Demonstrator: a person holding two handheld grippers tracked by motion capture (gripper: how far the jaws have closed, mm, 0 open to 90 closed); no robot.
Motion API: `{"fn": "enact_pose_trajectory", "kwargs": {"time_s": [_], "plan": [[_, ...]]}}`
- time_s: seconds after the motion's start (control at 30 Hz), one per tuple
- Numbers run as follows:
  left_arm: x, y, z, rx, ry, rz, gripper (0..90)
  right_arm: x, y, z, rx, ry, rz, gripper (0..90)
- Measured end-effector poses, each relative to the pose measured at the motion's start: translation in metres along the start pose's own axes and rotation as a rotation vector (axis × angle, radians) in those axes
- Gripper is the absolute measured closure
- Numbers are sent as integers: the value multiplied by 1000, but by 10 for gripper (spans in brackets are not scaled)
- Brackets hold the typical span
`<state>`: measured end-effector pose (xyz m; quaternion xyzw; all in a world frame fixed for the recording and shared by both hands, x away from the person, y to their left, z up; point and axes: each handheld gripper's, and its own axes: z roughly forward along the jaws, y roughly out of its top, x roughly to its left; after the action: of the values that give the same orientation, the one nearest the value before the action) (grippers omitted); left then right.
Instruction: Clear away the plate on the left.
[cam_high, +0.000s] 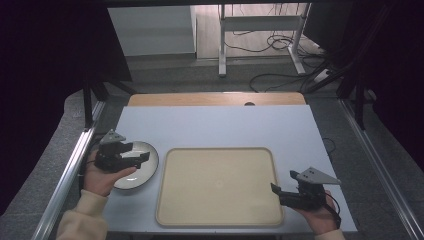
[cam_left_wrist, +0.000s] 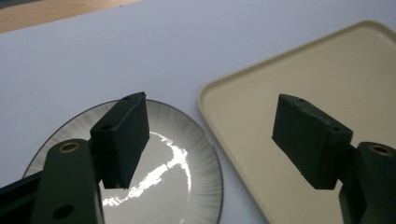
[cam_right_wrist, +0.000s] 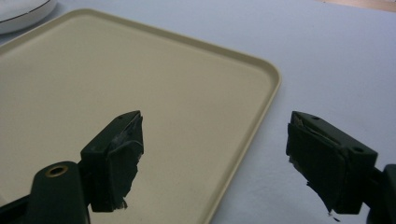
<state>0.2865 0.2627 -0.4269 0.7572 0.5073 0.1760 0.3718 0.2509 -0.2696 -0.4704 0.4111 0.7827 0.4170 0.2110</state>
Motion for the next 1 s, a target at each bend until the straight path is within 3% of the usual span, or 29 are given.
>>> {"fn": "enact_pose_trajectory", "kwargs": {"time_s": [0.3, 0.33, 0.5, 0.87, 1.0], "plan": [[31, -1, 4, 5, 42, -35, 270, 0, -2, 1, 10, -11, -12, 203], [42, -5, 3, 9, 56, -49, 269, 0, -2, 2, 15, -12, -12, 203], [67, -16, 4, 28, 82, -107, 271, 0, -3, 3, 24, -18, -20, 203], [110, -33, 15, 58, 74, -198, 300, -2, -6, 5, 39, -22, -22, 199], [125, -37, 23, 77, 38, -238, 323, -2, -6, 6, 42, -23, -22, 199]]}}
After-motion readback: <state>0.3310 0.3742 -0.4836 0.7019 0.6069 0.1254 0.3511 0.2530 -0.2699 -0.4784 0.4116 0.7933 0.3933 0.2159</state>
